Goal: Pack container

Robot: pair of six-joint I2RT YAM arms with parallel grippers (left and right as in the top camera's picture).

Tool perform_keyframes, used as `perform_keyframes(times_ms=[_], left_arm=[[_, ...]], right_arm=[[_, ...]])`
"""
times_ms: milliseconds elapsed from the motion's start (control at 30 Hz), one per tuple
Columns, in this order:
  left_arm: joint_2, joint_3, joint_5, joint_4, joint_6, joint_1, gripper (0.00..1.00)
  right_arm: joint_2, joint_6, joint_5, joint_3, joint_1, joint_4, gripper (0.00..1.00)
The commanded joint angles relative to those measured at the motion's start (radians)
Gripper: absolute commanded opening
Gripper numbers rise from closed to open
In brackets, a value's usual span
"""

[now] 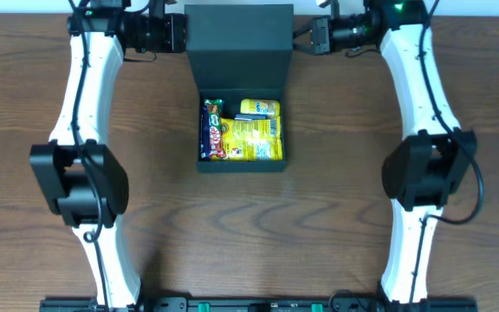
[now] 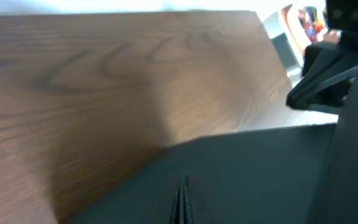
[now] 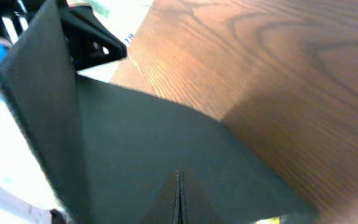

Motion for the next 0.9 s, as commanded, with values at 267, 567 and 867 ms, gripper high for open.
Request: perform_keyframes(times_ms=[267, 567, 867], left_arm=[[-0.085, 0.019, -0.076, -0.24, 0.311, -0.003, 0.06], [-0.095, 0.019, -0.156, -0.303, 0.316, -0.004, 0.06], [-0.095, 0.019, -0.21, -0.35, 0.277, -0.006, 0.06]], right_arm=[[-0.121, -0.261, 0.097, 0.016, 0.005, -0.175, 0.01], [-0.123, -0.283, 0.156, 0.016, 0.005, -0.2, 0.01], [-0.126, -0.23, 0.403, 0.016, 0.005, -0.224, 0.01]])
